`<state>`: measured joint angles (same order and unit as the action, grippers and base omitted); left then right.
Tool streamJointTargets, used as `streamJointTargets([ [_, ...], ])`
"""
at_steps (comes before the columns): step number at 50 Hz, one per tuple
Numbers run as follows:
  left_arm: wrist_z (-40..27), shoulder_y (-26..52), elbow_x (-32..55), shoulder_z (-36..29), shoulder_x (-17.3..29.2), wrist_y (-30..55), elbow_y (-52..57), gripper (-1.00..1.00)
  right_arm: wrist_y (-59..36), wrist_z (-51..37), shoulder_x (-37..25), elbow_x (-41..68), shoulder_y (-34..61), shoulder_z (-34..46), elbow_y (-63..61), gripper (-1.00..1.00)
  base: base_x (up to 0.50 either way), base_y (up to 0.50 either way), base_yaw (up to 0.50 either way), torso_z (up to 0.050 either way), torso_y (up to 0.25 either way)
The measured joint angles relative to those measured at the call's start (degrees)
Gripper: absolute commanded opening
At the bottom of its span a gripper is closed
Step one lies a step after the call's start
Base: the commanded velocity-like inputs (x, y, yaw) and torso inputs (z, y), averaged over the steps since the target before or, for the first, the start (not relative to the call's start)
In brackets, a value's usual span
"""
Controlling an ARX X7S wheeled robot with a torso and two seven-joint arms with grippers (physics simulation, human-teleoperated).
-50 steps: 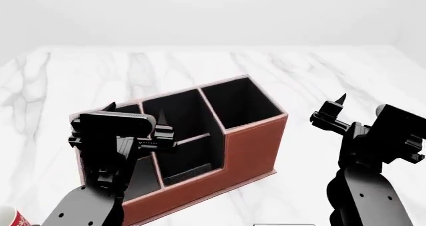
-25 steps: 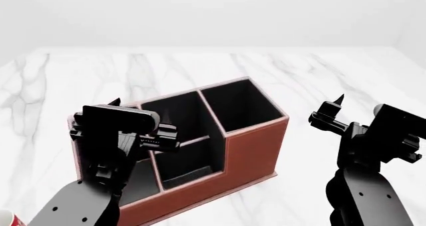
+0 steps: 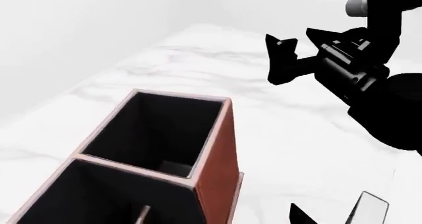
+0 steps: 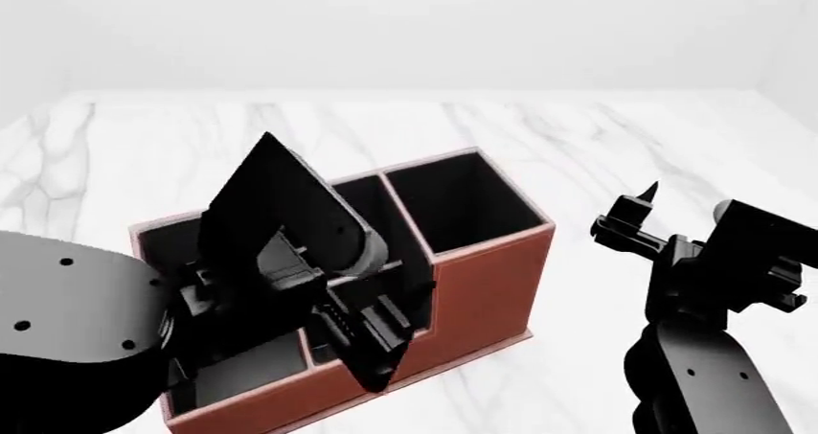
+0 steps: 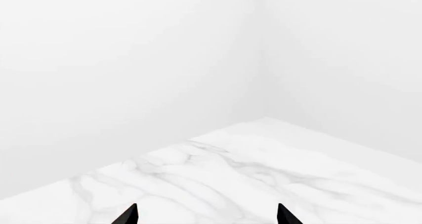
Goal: Pick up the book and place it in the left compartment of the caddy.
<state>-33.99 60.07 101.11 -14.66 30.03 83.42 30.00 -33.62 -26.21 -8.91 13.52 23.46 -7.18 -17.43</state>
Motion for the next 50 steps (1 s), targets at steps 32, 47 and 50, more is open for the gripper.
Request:
streamJointTargets([
  [32,7.12,17.84,16.23,-22.06,-1.79,4.86,-14.63,1.0,0.54,-1.15,-0.84,0.95,0.01,0.58,0.42,1.0,0.0,0.0,0.0,0.0,0.0],
  [47,28.23,17.56,-4.59,-31.5,-3.8,0.65,-15.61,1.0,0.27,-1.68,-1.15,1.35,-0.19,1.09,-0.23,1.0,0.0,0.0,0.0,0.0,0.0],
  [50,31.37,17.47,-7.86,-32.92,-4.11,-0.11,-15.75,1.0,0.25,-1.76,-1.21,1.46,-0.21,1.14,-0.3,1.0,0.0,0.0,0.0,0.0,0.0],
])
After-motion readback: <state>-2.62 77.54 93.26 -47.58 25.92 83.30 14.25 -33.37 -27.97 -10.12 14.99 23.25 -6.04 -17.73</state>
